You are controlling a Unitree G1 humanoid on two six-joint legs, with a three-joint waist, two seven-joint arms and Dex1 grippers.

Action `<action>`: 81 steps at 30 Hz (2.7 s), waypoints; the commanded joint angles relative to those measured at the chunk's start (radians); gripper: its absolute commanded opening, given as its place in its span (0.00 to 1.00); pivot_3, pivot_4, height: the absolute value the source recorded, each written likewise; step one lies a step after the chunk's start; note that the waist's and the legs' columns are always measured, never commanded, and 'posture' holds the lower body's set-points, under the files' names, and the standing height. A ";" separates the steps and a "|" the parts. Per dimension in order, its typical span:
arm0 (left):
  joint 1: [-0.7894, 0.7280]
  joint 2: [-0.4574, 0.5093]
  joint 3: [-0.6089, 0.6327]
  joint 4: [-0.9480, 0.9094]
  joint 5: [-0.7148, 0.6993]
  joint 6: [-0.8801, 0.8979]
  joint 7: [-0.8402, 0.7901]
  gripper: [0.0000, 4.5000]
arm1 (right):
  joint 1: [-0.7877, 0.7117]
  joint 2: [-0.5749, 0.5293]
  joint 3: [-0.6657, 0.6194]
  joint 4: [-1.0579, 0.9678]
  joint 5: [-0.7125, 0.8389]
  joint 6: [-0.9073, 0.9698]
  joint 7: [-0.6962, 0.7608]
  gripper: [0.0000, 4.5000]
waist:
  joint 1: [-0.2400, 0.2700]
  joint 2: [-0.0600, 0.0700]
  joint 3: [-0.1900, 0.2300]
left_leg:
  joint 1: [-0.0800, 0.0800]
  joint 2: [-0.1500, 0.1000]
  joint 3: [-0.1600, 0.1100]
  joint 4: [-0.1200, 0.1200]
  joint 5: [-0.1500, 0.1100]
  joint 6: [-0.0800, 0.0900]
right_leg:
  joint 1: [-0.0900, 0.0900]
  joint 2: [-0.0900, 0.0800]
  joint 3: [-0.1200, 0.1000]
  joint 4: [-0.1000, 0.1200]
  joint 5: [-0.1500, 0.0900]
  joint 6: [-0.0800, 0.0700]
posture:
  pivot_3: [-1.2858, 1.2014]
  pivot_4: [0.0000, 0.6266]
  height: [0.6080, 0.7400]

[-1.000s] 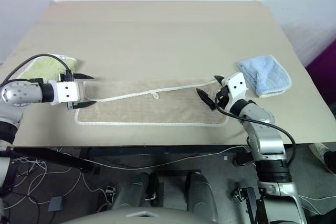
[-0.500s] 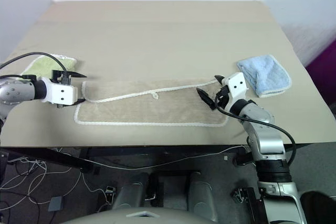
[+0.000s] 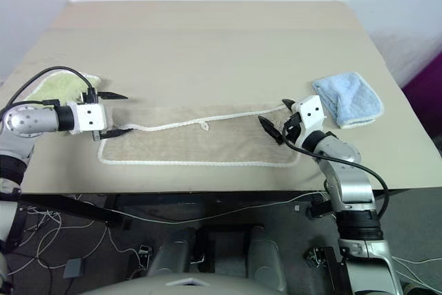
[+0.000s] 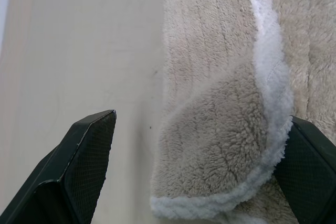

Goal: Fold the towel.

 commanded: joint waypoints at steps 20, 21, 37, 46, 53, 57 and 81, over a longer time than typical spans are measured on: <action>0.086 0.018 0.075 -0.058 -0.118 0.046 -0.066 0.01 | -0.057 -0.077 0.050 0.023 -0.145 -0.115 -0.002 1.00 | -0.002 0.000 0.000 | 0.000 0.000 0.000 0.000 0.000 0.000 | 0.000 0.000 0.000 0.000 0.000 0.000 | 0.52 0.24 1.00; 0.093 0.017 0.081 -0.065 -0.119 0.062 -0.058 0.01 | -0.070 -0.099 0.067 0.048 -0.190 -0.149 -0.010 1.00 | -0.002 0.000 0.000 | 0.000 0.000 0.000 0.000 0.000 0.000 | 0.000 0.000 0.000 0.000 0.000 0.000 | 0.52 0.24 1.00; 0.217 -0.023 0.118 -0.217 -0.181 0.186 -0.055 0.01 | -0.366 -0.271 0.321 0.584 -0.713 -0.622 -0.199 1.00 | -0.005 0.000 0.000 | 0.000 0.000 0.002 0.000 0.000 0.000 | -0.001 0.000 0.001 0.001 -0.001 0.001 | 0.52 0.24 1.00; 0.254 -0.022 0.129 -0.251 -0.179 0.202 -0.041 0.00 | -0.468 -0.269 0.397 0.770 -0.809 -0.733 -0.279 0.71 | -0.003 0.000 0.000 | 0.000 0.000 0.005 0.000 0.000 0.000 | -0.001 0.000 0.002 0.001 -0.001 0.001 | 0.52 0.24 1.00; 0.283 -0.024 0.144 -0.274 -0.175 0.212 -0.034 0.00 | -0.477 -0.276 0.405 0.797 -0.815 -0.762 -0.268 0.19 | -0.006 0.000 0.000 | 0.001 0.000 0.005 0.000 0.000 0.000 | -0.001 0.000 0.002 0.001 -0.001 0.001 | 0.52 0.24 1.00; 0.286 -0.024 0.145 -0.275 -0.175 0.222 -0.030 0.00 | -0.479 -0.286 0.402 0.790 -0.821 -0.769 -0.275 0.01 | -0.006 0.000 0.000 | 0.001 0.000 0.005 0.000 0.000 0.000 | -0.001 0.000 0.002 0.001 -0.001 0.001 | 0.52 0.24 1.00; -0.381 -0.114 0.290 0.158 -0.208 0.398 0.291 0.00 | -0.968 -0.361 0.274 0.973 -0.641 -0.789 -0.146 0.01 | -0.013 0.000 0.001 | 0.000 0.000 0.007 -0.001 0.000 0.000 | -0.001 0.000 0.002 0.000 -0.002 0.003 | 0.52 0.24 1.00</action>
